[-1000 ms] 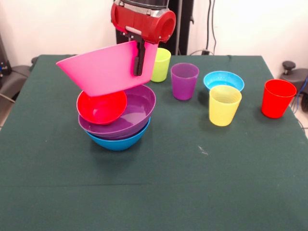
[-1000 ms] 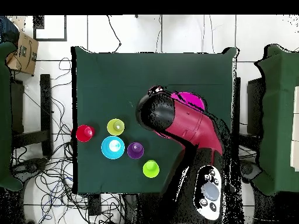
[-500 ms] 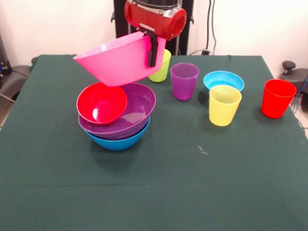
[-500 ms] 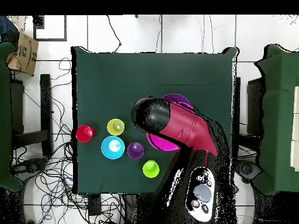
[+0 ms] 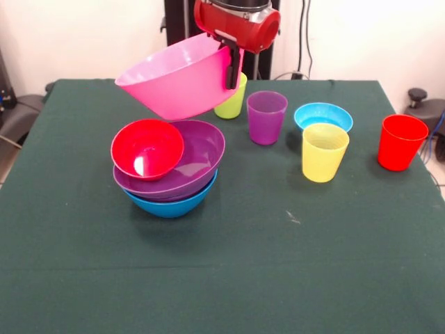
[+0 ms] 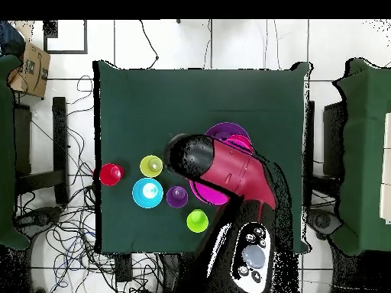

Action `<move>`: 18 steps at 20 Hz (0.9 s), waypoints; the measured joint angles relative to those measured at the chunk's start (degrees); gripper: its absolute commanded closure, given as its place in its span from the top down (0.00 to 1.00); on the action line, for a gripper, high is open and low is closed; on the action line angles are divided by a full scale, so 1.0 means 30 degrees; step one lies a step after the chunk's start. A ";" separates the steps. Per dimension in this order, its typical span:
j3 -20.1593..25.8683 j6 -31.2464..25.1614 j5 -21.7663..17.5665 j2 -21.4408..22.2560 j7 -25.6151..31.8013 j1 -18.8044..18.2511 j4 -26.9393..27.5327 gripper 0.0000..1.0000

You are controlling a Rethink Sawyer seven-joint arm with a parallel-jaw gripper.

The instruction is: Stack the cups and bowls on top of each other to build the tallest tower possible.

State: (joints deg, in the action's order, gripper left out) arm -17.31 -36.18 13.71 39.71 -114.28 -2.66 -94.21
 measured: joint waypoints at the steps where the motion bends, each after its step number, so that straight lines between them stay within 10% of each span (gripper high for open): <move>1: -0.0005 0.0000 -0.0004 0.0000 0.0000 -0.0006 -0.0058 0.00; 18: -0.0338 0.0000 -0.0032 0.0004 0.0000 -0.0420 -0.0146 0.00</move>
State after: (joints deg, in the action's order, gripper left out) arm -18.33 -36.18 13.62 39.72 -114.28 -3.92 -94.65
